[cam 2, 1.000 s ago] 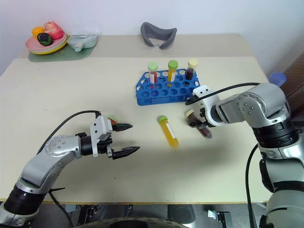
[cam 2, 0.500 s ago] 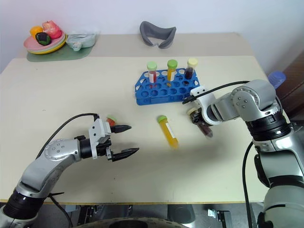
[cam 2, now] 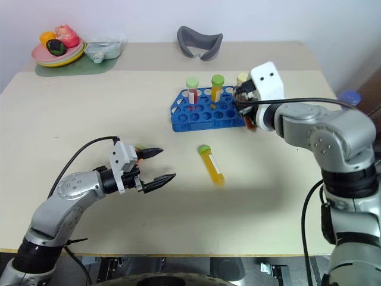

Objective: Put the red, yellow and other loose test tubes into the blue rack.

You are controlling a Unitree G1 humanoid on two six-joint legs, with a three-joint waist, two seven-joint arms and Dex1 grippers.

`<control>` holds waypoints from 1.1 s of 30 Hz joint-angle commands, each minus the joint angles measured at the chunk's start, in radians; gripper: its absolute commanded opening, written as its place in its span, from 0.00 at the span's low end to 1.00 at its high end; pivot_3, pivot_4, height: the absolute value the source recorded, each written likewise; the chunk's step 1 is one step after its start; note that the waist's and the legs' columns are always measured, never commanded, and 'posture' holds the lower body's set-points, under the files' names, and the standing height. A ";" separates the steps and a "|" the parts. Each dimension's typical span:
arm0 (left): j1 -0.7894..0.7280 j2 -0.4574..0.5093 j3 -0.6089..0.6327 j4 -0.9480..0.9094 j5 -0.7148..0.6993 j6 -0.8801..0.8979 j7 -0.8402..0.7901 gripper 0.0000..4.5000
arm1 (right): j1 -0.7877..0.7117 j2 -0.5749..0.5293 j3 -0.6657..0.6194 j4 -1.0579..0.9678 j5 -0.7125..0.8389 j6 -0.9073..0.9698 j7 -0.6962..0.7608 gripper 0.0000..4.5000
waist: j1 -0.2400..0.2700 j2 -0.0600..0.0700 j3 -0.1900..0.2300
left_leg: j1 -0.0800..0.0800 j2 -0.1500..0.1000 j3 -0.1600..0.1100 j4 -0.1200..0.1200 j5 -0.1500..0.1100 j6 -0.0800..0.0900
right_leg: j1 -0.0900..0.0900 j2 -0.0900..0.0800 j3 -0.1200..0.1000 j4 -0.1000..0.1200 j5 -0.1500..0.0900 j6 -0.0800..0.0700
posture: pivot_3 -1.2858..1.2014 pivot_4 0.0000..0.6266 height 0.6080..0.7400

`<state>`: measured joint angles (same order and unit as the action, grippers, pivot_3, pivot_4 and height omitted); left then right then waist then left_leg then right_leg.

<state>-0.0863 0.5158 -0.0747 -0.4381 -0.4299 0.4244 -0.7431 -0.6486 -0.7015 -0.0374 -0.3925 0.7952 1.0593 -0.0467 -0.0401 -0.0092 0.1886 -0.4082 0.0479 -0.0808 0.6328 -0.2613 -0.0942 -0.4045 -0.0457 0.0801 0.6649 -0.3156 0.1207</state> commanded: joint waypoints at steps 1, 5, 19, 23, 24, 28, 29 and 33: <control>-0.029 -0.041 0.010 0.016 -0.006 -0.021 0.032 1.00 | 0.088 0.133 -0.043 -0.069 -0.150 -0.249 -0.055 0.17 | -0.003 0.000 0.000 | 0.000 0.000 0.000 0.000 0.000 0.000 | 0.000 0.000 0.000 0.001 0.000 0.000 | 0.52 0.24 1.00; -0.072 -0.088 -0.011 0.066 0.027 -0.042 0.054 1.00 | 0.140 0.307 0.009 0.050 -0.385 -0.566 -0.110 0.17 | -0.007 0.001 0.000 | 0.001 0.000 0.000 0.002 0.001 -0.002 | 0.000 0.000 0.001 0.003 0.000 0.000 | 0.52 0.24 1.00; -0.131 -0.118 -0.006 -0.051 -0.026 0.064 0.112 1.00 | 0.091 0.492 -0.024 0.534 -0.590 -1.057 0.017 0.17 | -0.006 0.001 0.000 | 0.001 0.000 0.000 0.000 0.002 -0.003 | 0.000 0.000 0.001 0.004 0.000 0.000 | 0.52 0.24 1.00; -0.135 -0.113 0.000 -0.060 -0.033 0.083 0.117 1.00 | 0.073 0.508 -0.038 0.597 -0.602 -1.102 0.043 0.17 | -0.008 0.001 0.000 | 0.002 0.000 0.000 0.000 0.002 -0.003 | 0.000 0.000 0.001 0.004 0.000 0.000 | 0.52 0.24 1.00; -0.135 -0.112 0.001 -0.061 -0.034 0.085 0.118 1.00 | 0.069 0.511 -0.041 0.608 -0.605 -1.109 0.047 0.17 | -0.008 0.001 0.000 | 0.002 0.000 0.000 0.000 0.002 -0.003 | 0.000 0.000 0.001 0.004 0.000 0.000 | 0.52 0.24 1.00; -0.133 -0.107 0.005 -0.059 -0.037 0.085 0.115 1.00 | 0.058 0.520 -0.054 0.646 -0.615 -1.132 0.053 0.17 | -0.008 0.001 0.000 | 0.002 0.000 0.000 0.000 0.002 -0.004 | 0.000 0.000 0.001 0.004 0.000 0.000 | 0.52 0.24 1.00; -0.131 -0.106 0.004 -0.058 -0.036 0.083 0.114 1.00 | 0.056 0.522 -0.056 0.651 -0.616 -1.135 0.055 0.17 | -0.008 0.001 0.000 | 0.002 0.000 0.000 0.000 0.002 -0.004 | 0.000 0.000 0.001 0.004 0.000 0.000 | 0.52 0.24 1.00; -0.120 -0.108 -0.002 -0.049 -0.029 0.068 0.110 1.00 | 0.056 0.536 -0.071 0.657 -0.605 -1.140 0.072 0.28 | -0.008 0.001 0.000 | 0.002 0.000 0.000 0.000 0.003 -0.004 | 0.000 0.000 0.001 0.004 0.000 0.000 | 0.52 0.24 1.00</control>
<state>-0.2094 0.4063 -0.0894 -0.4572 -0.4492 0.5160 -0.6291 -0.5681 -0.1734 -0.0876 0.2861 0.1805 -0.0544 0.0146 -0.0479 -0.0077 0.1882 -0.4064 0.0478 -0.0805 0.6332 -0.2588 -0.0985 -0.4047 -0.0457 0.0808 0.6689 -0.3153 0.1204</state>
